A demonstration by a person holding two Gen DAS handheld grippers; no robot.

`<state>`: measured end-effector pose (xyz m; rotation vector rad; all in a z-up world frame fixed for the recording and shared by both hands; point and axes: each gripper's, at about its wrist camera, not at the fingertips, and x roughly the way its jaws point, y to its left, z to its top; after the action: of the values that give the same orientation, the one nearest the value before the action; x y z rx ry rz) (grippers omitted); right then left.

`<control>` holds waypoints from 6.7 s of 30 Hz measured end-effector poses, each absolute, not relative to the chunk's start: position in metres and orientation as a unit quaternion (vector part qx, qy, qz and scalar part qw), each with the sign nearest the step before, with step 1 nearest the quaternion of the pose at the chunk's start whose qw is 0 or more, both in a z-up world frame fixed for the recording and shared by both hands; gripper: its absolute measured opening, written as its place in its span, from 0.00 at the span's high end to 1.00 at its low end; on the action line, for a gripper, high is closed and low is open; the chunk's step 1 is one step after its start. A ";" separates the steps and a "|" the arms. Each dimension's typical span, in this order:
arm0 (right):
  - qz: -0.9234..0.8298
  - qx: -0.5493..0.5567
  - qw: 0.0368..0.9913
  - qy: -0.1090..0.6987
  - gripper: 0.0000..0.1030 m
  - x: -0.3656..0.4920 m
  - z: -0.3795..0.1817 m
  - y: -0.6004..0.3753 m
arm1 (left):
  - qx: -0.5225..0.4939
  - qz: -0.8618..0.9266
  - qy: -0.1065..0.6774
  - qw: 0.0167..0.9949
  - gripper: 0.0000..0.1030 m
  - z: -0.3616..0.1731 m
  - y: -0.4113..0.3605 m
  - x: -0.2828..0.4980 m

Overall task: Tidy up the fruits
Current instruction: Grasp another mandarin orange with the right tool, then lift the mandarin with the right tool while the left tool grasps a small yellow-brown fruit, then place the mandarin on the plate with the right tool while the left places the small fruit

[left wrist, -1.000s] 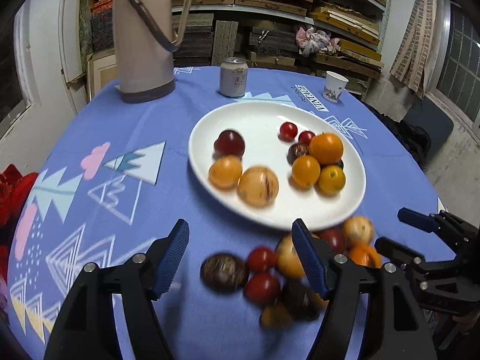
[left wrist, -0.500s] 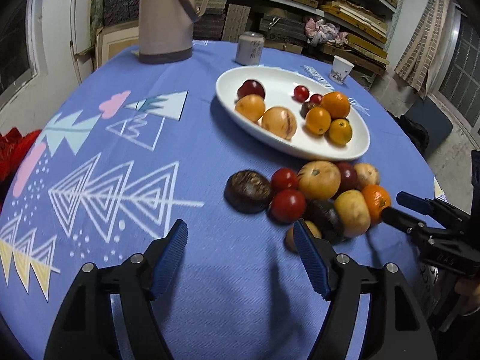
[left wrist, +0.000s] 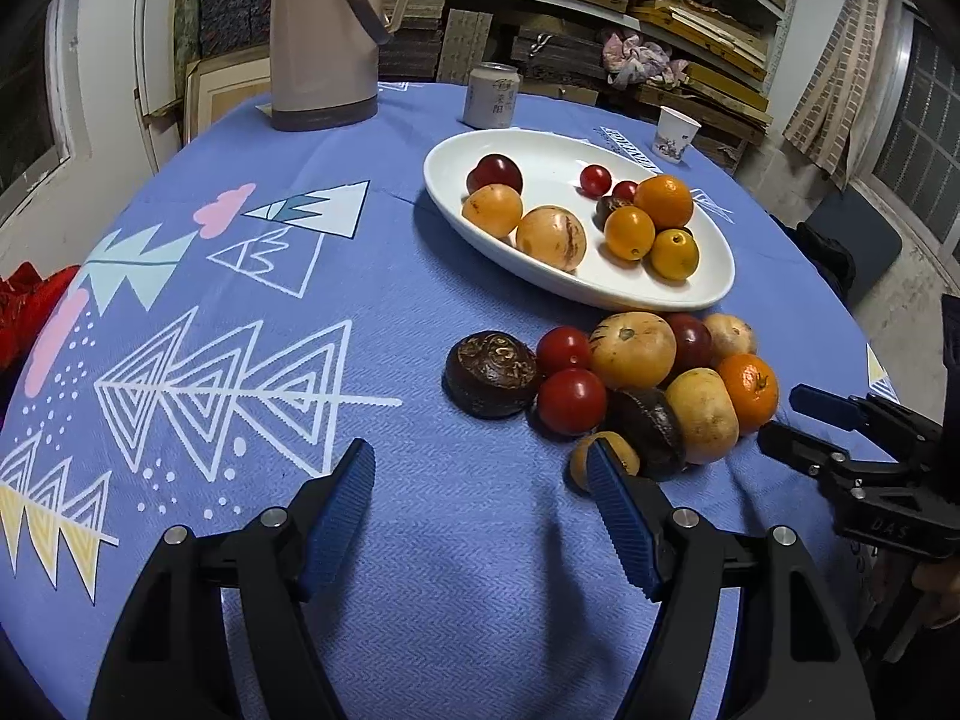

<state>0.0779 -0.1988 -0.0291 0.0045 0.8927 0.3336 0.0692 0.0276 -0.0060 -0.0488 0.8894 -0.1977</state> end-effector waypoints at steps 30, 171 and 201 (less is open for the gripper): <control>0.185 0.049 0.884 0.427 0.56 0.064 -0.030 -0.218 | 0.020 -0.075 0.440 0.895 0.28 -0.015 0.027 0.072; 0.224 0.103 0.886 0.393 0.42 0.217 0.025 -0.163 | 0.094 -0.105 0.378 0.915 0.42 0.026 -0.036 0.202; 0.174 0.084 0.912 0.361 0.06 0.083 -0.008 -0.206 | 0.026 -0.088 0.385 0.918 0.21 0.010 0.022 0.098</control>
<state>0.0832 -0.2055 -0.0082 0.1723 0.7434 0.3583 0.0980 0.0216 0.0100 0.0538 0.7925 -0.1812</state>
